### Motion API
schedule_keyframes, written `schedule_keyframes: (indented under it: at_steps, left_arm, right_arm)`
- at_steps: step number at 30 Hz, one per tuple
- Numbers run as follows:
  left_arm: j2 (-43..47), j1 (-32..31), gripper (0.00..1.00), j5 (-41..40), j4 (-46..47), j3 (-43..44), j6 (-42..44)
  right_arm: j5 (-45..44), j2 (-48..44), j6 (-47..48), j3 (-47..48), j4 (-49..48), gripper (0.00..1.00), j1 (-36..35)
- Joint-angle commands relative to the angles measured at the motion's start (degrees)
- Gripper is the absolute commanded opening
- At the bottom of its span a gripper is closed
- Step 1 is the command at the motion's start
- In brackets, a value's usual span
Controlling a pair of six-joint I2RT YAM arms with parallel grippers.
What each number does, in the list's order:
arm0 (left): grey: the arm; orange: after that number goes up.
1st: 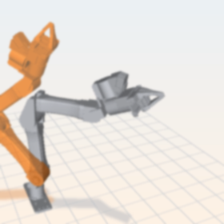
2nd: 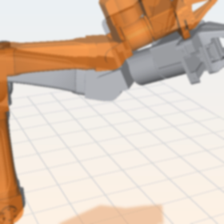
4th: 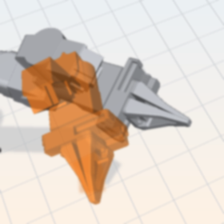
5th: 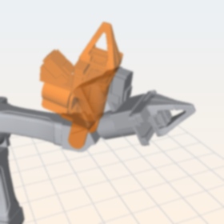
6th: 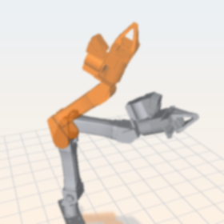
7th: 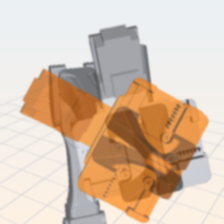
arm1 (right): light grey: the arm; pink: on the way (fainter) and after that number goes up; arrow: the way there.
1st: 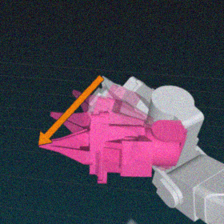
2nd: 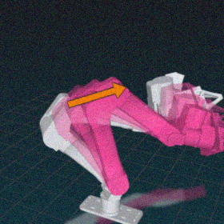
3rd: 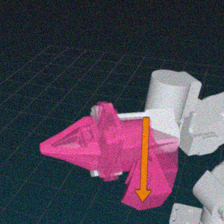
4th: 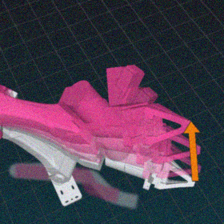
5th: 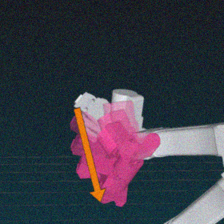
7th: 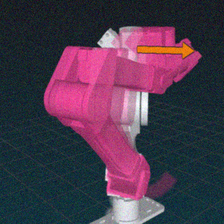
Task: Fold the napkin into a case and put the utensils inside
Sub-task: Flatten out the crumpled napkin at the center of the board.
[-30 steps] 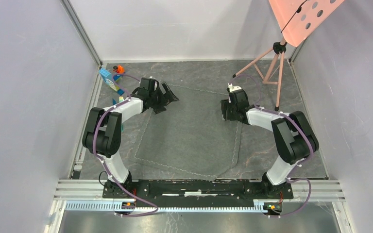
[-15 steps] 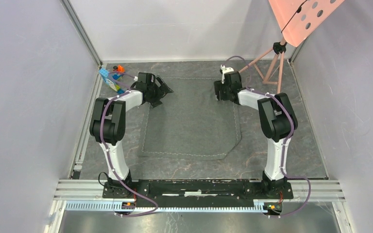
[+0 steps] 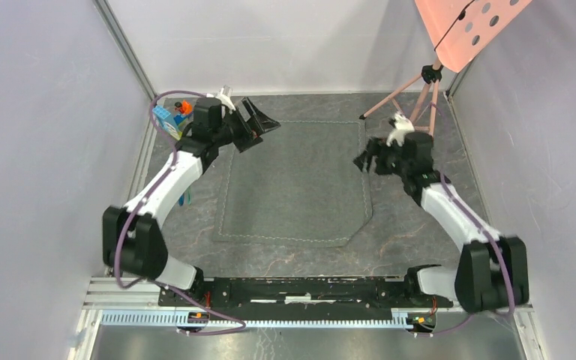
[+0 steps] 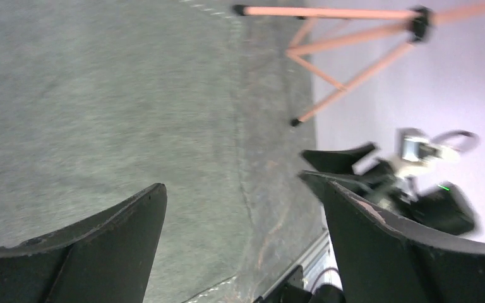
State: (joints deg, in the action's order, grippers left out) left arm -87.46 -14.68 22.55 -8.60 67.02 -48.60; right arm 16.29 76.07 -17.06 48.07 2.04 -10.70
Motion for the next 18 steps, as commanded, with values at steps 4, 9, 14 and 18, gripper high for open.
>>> schedule_keyframes:
  at_steps: [4,9,14,18]
  left_arm:
    - [6.69,-3.14,1.0,7.63,-3.31,6.33,11.02]
    - [6.69,-3.3,1.0,9.7,-3.87,6.55,14.25]
    - [11.16,-3.16,1.0,8.53,-5.5,3.33,17.62]
    - [14.0,-3.1,1.0,7.28,-5.44,2.28,18.64]
  right_arm:
    - [12.38,-14.49,-5.67,-23.32,-5.33,0.82,12.82]
    - [9.02,-18.73,-3.07,-30.49,-7.27,0.82,16.14]
    - [18.49,-15.48,-4.46,-34.55,-14.16,0.78,16.68]
    - [24.34,-12.65,-6.61,-36.71,-18.48,0.75,16.67]
